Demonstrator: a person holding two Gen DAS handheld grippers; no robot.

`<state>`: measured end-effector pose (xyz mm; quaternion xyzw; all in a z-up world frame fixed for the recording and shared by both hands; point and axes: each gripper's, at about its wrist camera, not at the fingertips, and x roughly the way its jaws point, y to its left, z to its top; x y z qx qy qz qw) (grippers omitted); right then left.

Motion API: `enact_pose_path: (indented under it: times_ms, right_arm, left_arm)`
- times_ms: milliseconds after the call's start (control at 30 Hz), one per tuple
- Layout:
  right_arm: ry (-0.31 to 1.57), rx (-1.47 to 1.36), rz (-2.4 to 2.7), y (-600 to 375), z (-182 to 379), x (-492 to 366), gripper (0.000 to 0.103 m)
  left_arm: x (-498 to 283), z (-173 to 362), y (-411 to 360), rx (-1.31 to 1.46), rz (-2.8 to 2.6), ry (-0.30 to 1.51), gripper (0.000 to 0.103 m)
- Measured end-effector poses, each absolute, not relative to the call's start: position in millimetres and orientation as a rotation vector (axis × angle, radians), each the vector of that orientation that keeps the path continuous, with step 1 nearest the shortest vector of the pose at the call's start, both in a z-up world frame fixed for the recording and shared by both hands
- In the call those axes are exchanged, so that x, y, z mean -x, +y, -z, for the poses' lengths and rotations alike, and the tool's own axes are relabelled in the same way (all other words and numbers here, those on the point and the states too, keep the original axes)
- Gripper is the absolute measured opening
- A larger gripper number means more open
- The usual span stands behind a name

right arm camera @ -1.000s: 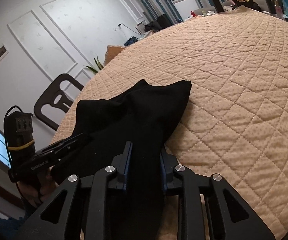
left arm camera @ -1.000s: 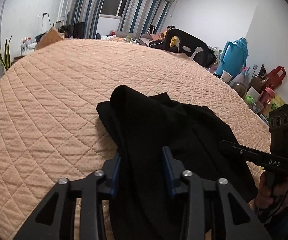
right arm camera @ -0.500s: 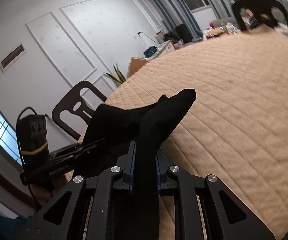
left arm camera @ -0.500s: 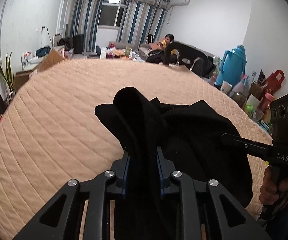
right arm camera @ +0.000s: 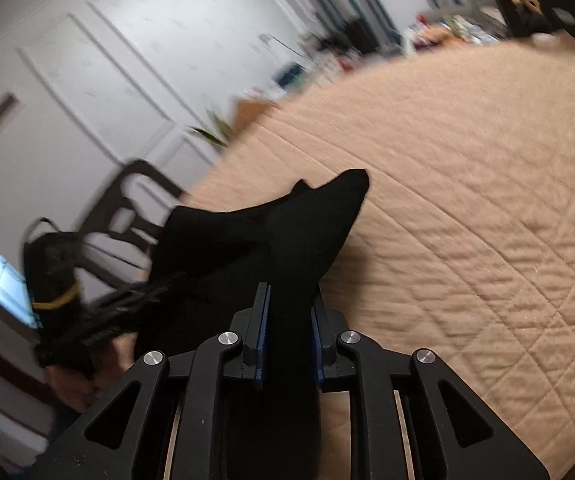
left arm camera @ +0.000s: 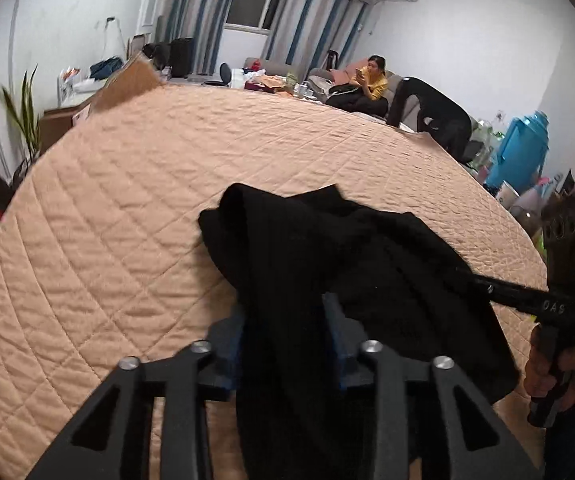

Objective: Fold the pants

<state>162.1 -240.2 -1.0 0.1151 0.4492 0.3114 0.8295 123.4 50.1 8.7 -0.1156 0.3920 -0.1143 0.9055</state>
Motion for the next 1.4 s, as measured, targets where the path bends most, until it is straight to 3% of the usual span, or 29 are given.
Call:
enact_pose_path:
  times_ms: [333, 567, 1067, 1267, 1400]
  right_arm:
    - [0.772, -0.069, -0.654, -250.1, -37.6, -83.8, 0.029]
    - [0.827, 0.080, -0.661, -231.9, -7.6, -56.0, 0.028]
    - [0.802, 0.070, -0.675, -220.8, -23.6, -50.3, 0.028]
    - [0.758, 0.062, -0.669, -207.0, -36.9, -82.1, 0.028]
    - [0.810, 0.033, -0.609, -197.7, -24.8, -134.1, 0.028]
  left_arm:
    - [-57.8, -39.0, 41.3, 0.165, 0.212, 0.688, 0.043]
    - [-38.8, -19.7, 17.7, 0.057, 0.188, 0.718, 0.041]
    - [-33.6, -27.5, 11.5, 0.044, 0.131, 0.715, 0.041]
    - [-67.0, -47.6, 14.0, 0.026, 0.149, 0.685, 0.041]
    - [-125.3, -31.1, 20.5, 0.020, 0.115, 0.771, 0.041]
